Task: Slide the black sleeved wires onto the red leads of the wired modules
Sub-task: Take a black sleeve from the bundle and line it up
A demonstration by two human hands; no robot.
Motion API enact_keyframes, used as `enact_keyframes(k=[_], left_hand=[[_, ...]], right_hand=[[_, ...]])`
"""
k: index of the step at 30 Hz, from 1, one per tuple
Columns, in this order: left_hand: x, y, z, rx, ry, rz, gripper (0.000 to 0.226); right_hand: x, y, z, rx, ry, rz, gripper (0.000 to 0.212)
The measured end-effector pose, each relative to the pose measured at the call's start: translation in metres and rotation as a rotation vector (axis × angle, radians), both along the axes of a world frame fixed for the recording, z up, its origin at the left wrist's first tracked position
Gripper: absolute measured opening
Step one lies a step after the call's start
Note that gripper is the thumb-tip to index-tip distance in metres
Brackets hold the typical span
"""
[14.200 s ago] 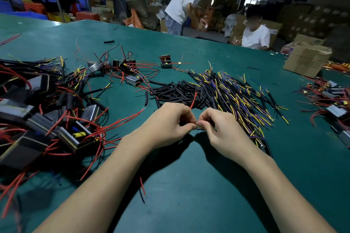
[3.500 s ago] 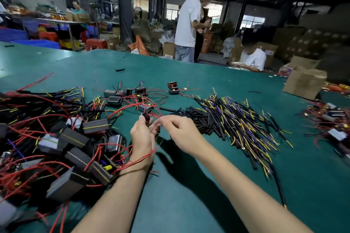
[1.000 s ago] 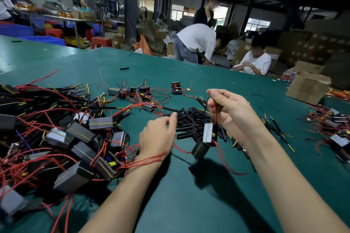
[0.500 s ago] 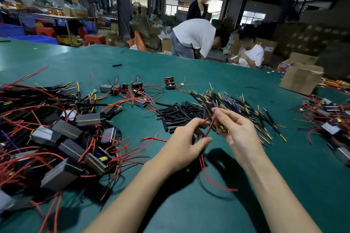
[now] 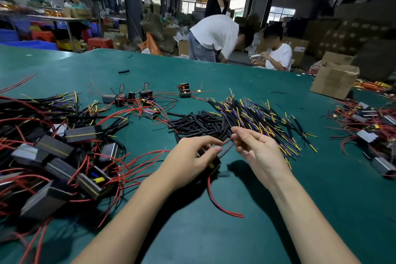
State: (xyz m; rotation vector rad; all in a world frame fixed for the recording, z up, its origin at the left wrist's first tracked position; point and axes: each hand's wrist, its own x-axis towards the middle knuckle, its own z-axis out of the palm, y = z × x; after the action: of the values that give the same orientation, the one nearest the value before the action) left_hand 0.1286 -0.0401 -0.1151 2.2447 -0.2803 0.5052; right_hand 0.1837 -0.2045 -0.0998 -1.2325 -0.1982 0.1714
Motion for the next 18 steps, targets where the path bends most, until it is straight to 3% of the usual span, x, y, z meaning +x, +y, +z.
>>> enact_keyframes(k=[7,11,15,18], left_hand=[[0.004,-0.005,-0.01,-0.041,0.005,0.105,0.011],[0.006,-0.006,-0.012,-0.054,-0.041,0.148,0.006],[0.007,-0.007,-0.013,-0.049,-0.02,0.157,0.008],[0.008,-0.009,-0.007,-0.22,0.101,0.103,0.012]], right_hand=[[-0.002,0.008,-0.008,-0.133,0.11,-0.003,0.024],[-0.002,0.006,-0.01,-0.269,-0.004,0.023,0.018],[0.001,0.006,-0.015,-0.396,-0.153,-0.091,0.013],[0.002,0.009,-0.017,-0.36,-0.217,-0.077,0.01]])
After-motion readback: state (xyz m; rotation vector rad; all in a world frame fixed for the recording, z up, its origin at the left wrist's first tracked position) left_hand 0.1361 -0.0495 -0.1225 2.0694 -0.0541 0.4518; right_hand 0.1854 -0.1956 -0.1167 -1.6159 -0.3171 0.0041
